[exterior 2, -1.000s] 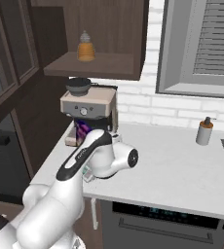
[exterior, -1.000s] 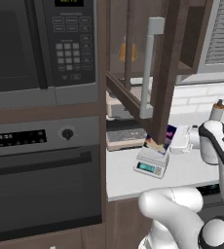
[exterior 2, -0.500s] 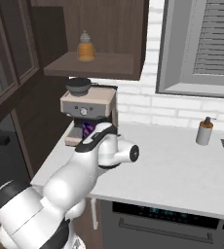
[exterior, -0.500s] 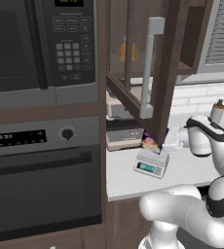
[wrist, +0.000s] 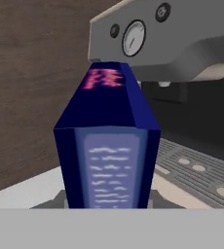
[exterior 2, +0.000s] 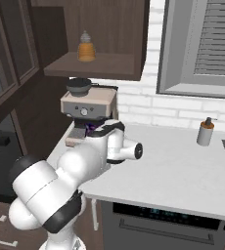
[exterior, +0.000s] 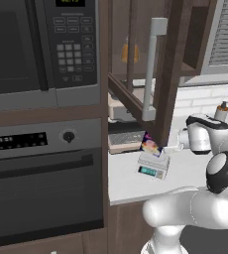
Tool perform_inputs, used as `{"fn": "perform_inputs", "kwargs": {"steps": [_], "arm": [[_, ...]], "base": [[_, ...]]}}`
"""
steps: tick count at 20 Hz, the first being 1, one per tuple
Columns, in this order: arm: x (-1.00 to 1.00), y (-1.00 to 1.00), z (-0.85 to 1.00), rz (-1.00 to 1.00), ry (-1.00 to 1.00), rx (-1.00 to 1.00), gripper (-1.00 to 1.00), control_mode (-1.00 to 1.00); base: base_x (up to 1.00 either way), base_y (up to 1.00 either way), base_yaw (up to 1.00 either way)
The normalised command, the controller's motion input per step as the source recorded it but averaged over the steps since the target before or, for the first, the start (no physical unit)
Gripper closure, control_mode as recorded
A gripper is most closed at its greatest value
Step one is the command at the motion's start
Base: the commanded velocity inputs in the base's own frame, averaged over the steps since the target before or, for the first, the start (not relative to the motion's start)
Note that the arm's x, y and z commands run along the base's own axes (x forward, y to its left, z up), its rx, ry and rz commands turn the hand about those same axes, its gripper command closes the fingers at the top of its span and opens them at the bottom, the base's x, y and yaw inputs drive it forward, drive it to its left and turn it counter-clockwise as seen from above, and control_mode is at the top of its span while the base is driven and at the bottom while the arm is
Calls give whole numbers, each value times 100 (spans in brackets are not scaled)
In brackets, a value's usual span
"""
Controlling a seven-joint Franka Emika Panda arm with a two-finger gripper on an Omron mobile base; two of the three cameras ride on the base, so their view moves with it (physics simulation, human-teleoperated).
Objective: Pick the cereal and place it on the digital scale for weighing, and close the cabinet.
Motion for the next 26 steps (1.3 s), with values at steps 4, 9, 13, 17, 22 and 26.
{"fn": "perform_inputs", "kwargs": {"steps": [4, 9, 13, 17, 22, 26], "arm": [[4, 0, -3, 6, 6, 0, 100, -100], [-13, -10, 7, 0, 0, -1, 100, -100], [-3, -13, 14, 0, 0, 0, 100, -100], [-12, -9, 9, 0, -2, 0, 100, -100], [-46, 0, 7, 0, 0, -4, 100, -100], [-10, 0, -1, 0, 0, -2, 100, -100]], "base": [[0, 0, 0], [0, 0, 0], [0, 0, 0], [0, 0, 0], [0, 0, 0], [0, 0, 0]]}}
